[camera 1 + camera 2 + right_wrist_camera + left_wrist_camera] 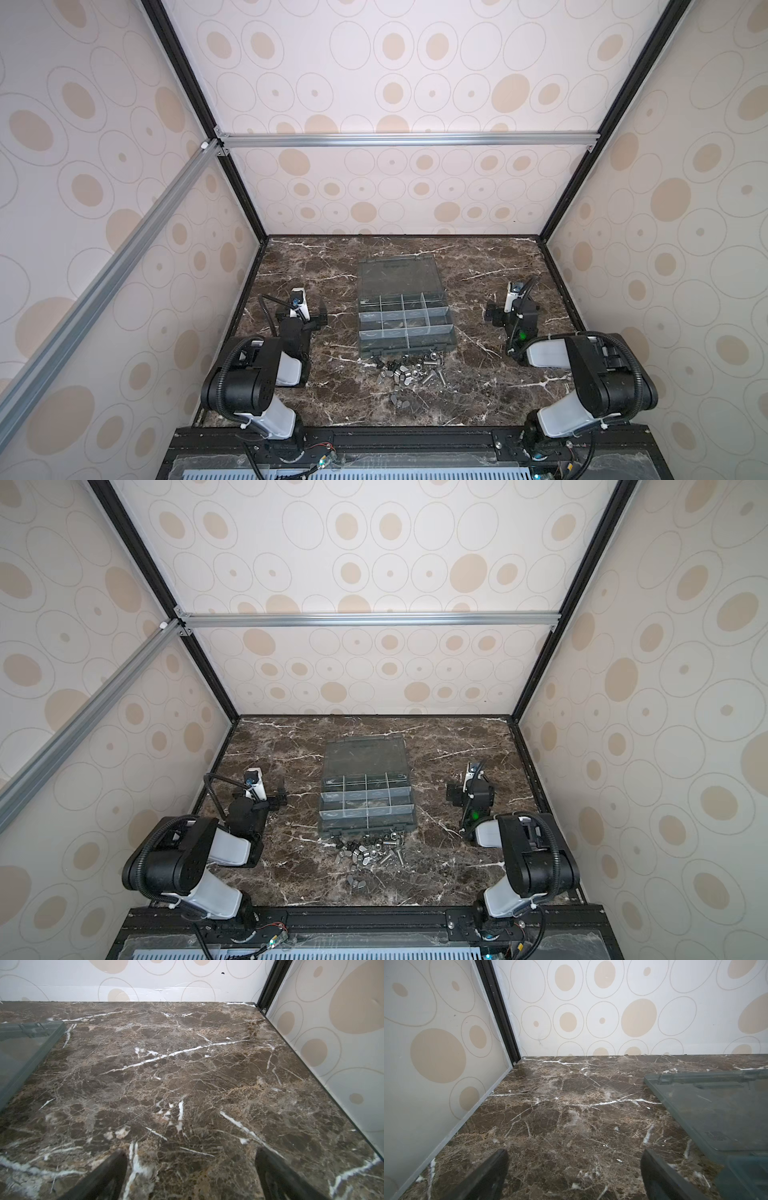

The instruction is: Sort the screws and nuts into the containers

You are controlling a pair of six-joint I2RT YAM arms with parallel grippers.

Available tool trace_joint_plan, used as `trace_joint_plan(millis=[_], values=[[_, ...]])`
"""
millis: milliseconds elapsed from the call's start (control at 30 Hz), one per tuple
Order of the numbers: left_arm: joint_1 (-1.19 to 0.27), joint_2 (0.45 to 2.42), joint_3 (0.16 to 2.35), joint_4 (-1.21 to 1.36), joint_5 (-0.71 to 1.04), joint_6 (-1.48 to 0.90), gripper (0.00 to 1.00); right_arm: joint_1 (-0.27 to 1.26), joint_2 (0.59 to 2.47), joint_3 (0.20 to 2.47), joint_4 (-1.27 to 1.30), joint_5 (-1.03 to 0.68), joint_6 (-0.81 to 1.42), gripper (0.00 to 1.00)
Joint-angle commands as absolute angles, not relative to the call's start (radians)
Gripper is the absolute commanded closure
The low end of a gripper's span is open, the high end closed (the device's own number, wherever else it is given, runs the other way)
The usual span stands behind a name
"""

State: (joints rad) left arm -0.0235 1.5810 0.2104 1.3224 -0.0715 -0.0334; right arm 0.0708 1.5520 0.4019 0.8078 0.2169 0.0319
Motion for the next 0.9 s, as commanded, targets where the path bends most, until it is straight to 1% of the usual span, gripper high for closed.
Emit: trace_joint_plan(millis=[0, 867], values=[[-0.019, 1.578, 0.232, 1.342, -0.063, -0.012, 0.01, 0.063, 1.536, 0.411, 0.813, 0.216, 0.017, 0.00], [-0.021, 1.582, 0.236, 1.336, -0.072, -0.011, 0.01, 0.064, 1.540, 0.413, 0.810, 0.216, 0.017, 0.00]])
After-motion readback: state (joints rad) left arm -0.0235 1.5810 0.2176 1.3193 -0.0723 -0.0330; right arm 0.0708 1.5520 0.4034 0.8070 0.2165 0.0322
